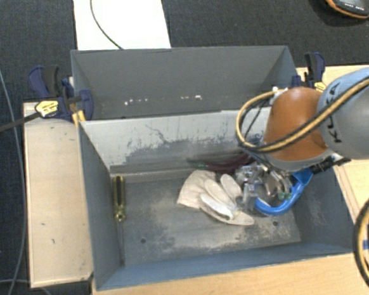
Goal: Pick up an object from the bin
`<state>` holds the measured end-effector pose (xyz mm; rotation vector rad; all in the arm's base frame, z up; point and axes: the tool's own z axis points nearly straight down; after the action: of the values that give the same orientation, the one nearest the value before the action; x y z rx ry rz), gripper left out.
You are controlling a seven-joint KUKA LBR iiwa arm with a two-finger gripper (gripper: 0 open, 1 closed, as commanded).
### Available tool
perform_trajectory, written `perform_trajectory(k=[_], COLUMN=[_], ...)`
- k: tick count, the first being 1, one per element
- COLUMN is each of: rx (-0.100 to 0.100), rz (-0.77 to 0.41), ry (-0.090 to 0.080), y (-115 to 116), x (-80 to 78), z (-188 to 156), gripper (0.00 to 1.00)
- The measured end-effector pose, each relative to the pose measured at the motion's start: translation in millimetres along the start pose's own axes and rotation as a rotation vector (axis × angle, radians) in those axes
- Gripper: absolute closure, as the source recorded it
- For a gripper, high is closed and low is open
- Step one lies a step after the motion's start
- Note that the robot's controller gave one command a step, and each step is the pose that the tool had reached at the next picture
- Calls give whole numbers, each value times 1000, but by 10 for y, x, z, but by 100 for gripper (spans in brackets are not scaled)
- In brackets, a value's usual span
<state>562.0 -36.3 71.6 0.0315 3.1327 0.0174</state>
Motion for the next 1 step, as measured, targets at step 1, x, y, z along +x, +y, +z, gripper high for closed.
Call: perform_trajectory(k=[1], rx=[0], rz=[1], ry=[0], y=[0], x=[0], z=[0], gripper=[100])
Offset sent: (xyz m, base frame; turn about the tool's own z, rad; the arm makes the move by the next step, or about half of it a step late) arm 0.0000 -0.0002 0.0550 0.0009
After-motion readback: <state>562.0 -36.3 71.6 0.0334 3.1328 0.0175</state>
